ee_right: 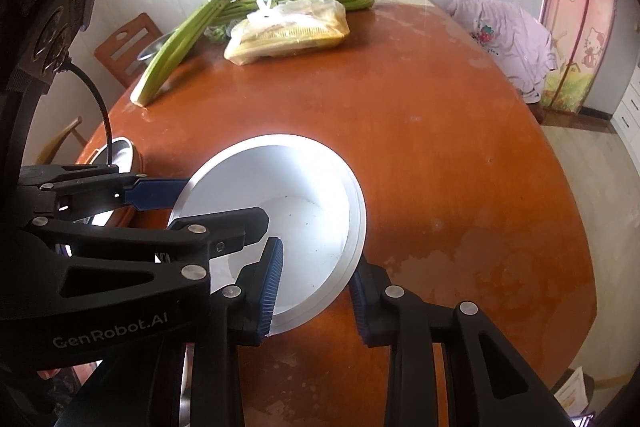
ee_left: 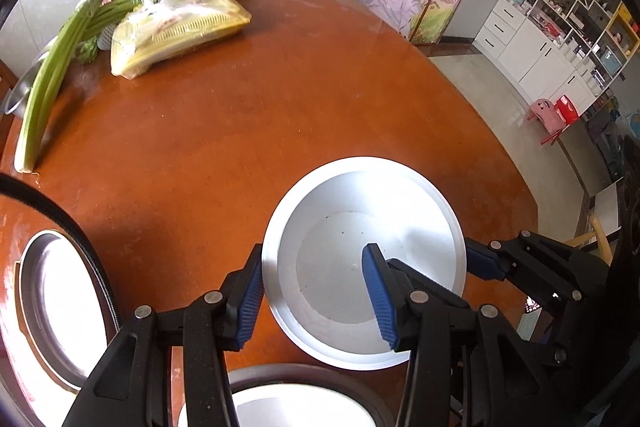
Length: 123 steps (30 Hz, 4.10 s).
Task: Organize plates and bowls
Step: 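Lift the red-printed bowl with the left gripper over the nested bowls, then lower the red-printed bowl into the large white bowl and open the left gripper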
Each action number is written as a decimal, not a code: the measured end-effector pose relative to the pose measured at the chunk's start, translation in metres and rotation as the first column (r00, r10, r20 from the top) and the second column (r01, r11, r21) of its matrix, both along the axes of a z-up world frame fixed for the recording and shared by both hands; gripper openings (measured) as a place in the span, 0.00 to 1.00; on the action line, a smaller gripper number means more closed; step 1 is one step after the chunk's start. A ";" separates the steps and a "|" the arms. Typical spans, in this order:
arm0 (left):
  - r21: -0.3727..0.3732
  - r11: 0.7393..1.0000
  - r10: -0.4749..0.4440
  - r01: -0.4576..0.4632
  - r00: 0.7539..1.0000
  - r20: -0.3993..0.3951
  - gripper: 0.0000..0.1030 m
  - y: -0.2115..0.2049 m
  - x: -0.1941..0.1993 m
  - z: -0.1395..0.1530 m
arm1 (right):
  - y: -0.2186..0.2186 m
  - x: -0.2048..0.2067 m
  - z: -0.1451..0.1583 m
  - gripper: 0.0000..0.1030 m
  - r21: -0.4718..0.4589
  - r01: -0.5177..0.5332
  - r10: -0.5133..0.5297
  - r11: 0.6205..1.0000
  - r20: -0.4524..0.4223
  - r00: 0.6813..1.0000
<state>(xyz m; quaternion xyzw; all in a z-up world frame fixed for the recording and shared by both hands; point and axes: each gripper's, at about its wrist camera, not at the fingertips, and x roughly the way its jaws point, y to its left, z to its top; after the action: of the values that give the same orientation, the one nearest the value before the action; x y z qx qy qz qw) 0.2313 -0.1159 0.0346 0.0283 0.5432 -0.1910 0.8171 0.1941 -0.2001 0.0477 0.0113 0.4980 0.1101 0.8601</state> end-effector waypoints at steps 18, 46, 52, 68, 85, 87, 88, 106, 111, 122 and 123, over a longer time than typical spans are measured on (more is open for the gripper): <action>-0.030 0.999 0.027 -0.025 0.996 0.086 0.47 0.032 -0.025 0.028 | 0.028 -0.025 0.029 0.33 -0.010 -0.054 0.055 0.998 0.056 0.997; -0.060 0.993 0.106 -0.098 0.983 0.152 0.47 0.083 -0.079 0.046 | 0.076 -0.063 0.045 0.34 -0.028 -0.161 0.163 0.986 0.103 0.981; -0.060 0.993 0.109 -0.101 0.983 0.150 0.47 0.087 -0.089 0.041 | 0.081 -0.073 0.042 0.34 -0.037 -0.175 0.178 0.984 0.100 0.979; -0.047 0.993 0.116 -0.111 0.984 0.136 0.47 0.091 -0.113 0.026 | 0.085 -0.090 0.028 0.34 -0.036 -0.207 0.210 0.978 0.079 0.975; -0.027 0.993 0.114 -0.112 0.988 0.107 0.46 0.093 -0.127 0.012 | 0.090 -0.106 0.016 0.34 -0.054 -0.240 0.244 0.969 0.058 0.968; -0.026 0.993 0.115 -0.113 0.988 0.104 0.46 0.093 -0.127 0.010 | 0.090 -0.106 0.014 0.34 -0.057 -0.243 0.246 0.968 0.054 0.968; -0.026 0.993 0.116 -0.114 0.988 0.101 0.46 0.093 -0.127 0.010 | 0.091 -0.106 0.013 0.34 -0.059 -0.244 0.247 0.968 0.052 0.968; -0.021 0.994 0.111 -0.110 0.992 0.067 0.46 0.091 -0.123 -0.005 | 0.095 -0.105 0.002 0.34 -0.086 -0.243 0.246 0.966 0.029 0.969; -0.018 0.994 0.110 -0.109 0.992 0.069 0.46 0.090 -0.123 -0.007 | 0.094 -0.104 0.000 0.34 -0.091 -0.243 0.247 0.966 0.033 0.968; -0.012 0.994 0.113 -0.112 0.992 0.064 0.46 0.088 -0.122 -0.011 | 0.094 -0.104 -0.001 0.34 -0.094 -0.237 0.241 0.967 0.038 0.970; -0.014 0.994 0.113 -0.112 0.992 0.064 0.46 0.089 -0.121 -0.011 | 0.093 -0.104 -0.001 0.34 -0.094 -0.237 0.242 0.967 0.039 0.970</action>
<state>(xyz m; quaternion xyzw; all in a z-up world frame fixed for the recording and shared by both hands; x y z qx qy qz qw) 0.1104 -0.0269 0.0236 -0.0006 0.5162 -0.1465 0.8438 0.0901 -0.1068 0.0466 -0.0897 0.4785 0.1912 0.8523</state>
